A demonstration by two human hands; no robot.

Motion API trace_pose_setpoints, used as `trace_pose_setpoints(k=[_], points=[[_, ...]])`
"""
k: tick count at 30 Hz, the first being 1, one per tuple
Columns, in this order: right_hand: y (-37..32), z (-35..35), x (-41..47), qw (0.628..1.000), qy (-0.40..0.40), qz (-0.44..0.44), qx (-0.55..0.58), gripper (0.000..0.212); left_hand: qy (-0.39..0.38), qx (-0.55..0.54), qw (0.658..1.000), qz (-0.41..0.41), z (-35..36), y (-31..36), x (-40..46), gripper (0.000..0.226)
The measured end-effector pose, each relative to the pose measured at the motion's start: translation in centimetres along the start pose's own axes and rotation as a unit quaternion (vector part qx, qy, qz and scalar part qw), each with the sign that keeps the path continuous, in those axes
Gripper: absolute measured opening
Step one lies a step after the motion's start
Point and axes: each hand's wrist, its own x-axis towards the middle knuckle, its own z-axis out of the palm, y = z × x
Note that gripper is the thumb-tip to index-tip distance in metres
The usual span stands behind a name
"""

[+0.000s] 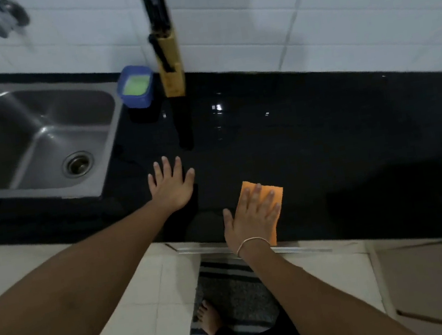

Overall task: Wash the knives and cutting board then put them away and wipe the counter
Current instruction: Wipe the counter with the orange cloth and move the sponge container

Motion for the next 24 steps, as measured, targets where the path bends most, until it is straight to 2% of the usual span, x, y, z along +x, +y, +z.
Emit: trace_pose_setpoints(k=[3,7,11,14,18,21,24], points=[[-6.0,0.8,0.2,1.000,-0.014,-0.020,0.009,0.083,0.012,-0.033,0.999,-0.024,-0.7,-3.7,-0.5,0.070],[-13.3,1.4,1.3,0.993,-0.039,-0.108,-0.013,0.085,0.014,-0.056,0.998,-0.025,-0.6,-6.8,-1.6,0.068],[-14.9,1.2,3.3,0.979,-0.041,-0.188,-0.071,0.091,0.036,-0.100,0.994,-0.002,-0.9,-6.4,-1.5,0.068],[-12.0,0.4,3.5,0.956,-0.033,-0.276,-0.090,0.082,0.076,-0.039,0.996,0.007,-1.1,-4.5,-1.0,0.071],[-5.4,-0.9,3.1,0.940,-0.052,-0.326,-0.091,0.064,0.056,0.029,0.995,0.074,0.3,0.2,0.3,0.071],[1.8,-1.8,2.2,0.948,-0.056,-0.300,-0.090,0.062,0.076,0.050,0.991,0.097,1.3,3.1,1.5,0.070],[9.5,-2.4,2.4,0.974,-0.044,-0.206,-0.087,0.062,0.096,0.073,0.988,0.097,1.5,4.9,3.0,0.069]])
